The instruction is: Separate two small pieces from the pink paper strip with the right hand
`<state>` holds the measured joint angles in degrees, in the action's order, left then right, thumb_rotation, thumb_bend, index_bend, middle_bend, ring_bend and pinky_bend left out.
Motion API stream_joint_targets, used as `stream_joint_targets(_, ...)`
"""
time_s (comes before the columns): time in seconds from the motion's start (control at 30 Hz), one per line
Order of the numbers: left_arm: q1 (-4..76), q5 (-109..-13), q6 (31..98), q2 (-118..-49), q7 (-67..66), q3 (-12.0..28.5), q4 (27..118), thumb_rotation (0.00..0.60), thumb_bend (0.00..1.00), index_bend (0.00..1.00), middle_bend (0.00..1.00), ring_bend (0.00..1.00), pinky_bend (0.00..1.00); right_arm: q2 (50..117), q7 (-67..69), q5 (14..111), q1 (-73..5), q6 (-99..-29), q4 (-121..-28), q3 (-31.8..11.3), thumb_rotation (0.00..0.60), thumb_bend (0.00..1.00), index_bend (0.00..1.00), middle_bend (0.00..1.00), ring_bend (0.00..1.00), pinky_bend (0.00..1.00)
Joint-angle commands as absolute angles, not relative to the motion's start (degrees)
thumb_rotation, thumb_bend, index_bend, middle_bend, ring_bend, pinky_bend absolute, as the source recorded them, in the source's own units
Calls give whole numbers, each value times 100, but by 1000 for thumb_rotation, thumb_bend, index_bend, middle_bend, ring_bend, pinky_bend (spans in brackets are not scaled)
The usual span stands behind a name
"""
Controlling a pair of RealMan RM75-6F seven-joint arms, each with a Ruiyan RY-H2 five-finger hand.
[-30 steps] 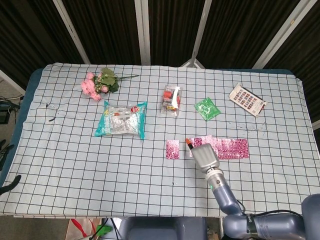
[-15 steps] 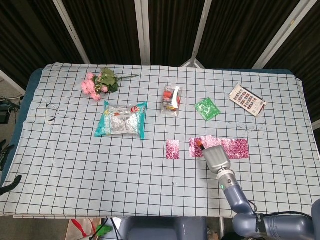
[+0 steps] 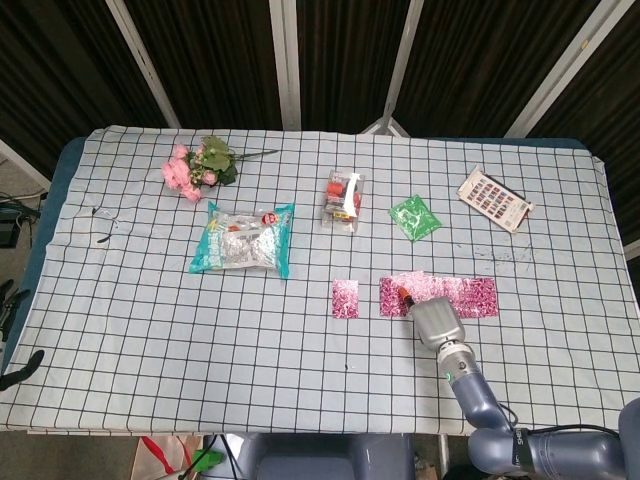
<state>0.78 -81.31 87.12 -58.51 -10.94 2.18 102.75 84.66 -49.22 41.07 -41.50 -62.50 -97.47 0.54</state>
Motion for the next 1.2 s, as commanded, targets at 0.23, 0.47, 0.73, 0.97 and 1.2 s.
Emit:
stream_joint_targets(0.23,71,-8110,8720,-5842,-1068,225,10282,600,380,145,0,0,92,8499,-4931,4251,-4098,-6362,-9827,143,600,853,106,841,825,542)
stream_joint_targets(0.47,81,-8082,8693,-5834,-1061,231,10289,600,380,145,0,0,92,8446,-4955,4477,-4002,-6532,-10042,268,600,854,105,841,825,541)
stream_joint_targets(0.73,49,-8090,8750,-5808,-995,237,10287,600,380,145,0,0,92,8360,-4958,4927,-3792,-6737,-10250,568,600,854,106,842,825,542)
stream_joint_targets(0.97,52,-8127,8743,-5812,-1019,218,10301,600,380,145,0,0,92,8336,-4964,5386,-3580,-6872,-10441,847,600,854,106,842,825,541)
stream_joint_targets(1.2,51,-8126,8731,-5796,-974,215,10306,600,380,145,0,0,92,8367,-5019,5647,-3448,-6951,-10536,914,600,853,106,842,825,541)
